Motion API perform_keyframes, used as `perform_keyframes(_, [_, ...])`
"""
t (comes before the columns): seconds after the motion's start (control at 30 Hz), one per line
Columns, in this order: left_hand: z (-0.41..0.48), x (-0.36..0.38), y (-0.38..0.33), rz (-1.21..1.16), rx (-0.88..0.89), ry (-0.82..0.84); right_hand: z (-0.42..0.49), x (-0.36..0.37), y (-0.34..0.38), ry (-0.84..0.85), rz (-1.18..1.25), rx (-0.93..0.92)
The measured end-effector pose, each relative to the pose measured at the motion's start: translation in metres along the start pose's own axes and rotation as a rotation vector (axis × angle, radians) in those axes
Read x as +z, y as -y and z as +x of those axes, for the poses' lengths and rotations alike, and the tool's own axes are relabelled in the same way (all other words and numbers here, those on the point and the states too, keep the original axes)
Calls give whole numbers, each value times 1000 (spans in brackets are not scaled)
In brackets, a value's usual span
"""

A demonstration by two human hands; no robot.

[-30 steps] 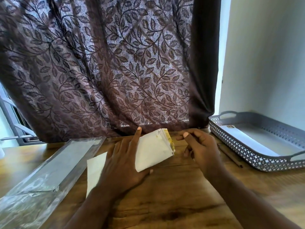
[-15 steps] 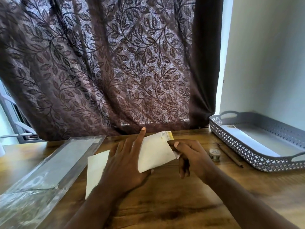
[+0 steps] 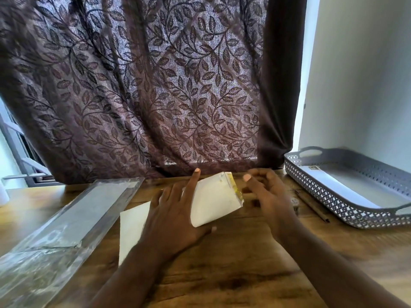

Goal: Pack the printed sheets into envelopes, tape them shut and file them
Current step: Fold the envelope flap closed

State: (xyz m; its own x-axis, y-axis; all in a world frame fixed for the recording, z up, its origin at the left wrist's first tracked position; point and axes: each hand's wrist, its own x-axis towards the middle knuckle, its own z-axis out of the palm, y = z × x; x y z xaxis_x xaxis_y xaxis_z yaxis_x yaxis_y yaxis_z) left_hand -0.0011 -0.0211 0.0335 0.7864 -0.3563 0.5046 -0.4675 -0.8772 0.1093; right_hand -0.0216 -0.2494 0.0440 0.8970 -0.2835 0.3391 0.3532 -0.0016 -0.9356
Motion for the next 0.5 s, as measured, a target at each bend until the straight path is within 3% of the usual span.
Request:
perform_keyframes(0.13, [-2,2,-5,-4,-27,74,-7,10,-16,244,-9,344])
perform_keyframes(0.23, [-1,-2,-9,-27,-64,147,-5,17,-20,220,67,364])
perform_keyframes(0.5, [1,-15,-6,-163,-289,218,7,1,-18,86,-32,339])
